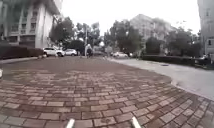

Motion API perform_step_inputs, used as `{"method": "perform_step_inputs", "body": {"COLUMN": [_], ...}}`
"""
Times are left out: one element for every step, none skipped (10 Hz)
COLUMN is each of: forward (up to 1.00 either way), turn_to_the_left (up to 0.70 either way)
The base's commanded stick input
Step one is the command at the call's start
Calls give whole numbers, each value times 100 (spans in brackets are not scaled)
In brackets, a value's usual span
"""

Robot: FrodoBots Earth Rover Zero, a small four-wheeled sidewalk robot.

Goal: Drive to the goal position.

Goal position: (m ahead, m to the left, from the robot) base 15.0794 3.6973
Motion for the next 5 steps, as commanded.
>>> {"method": "perform_step_inputs", "body": {"forward": [70,70,70,70,70], "turn_to_the_left": [0,0,0,0,0]}}
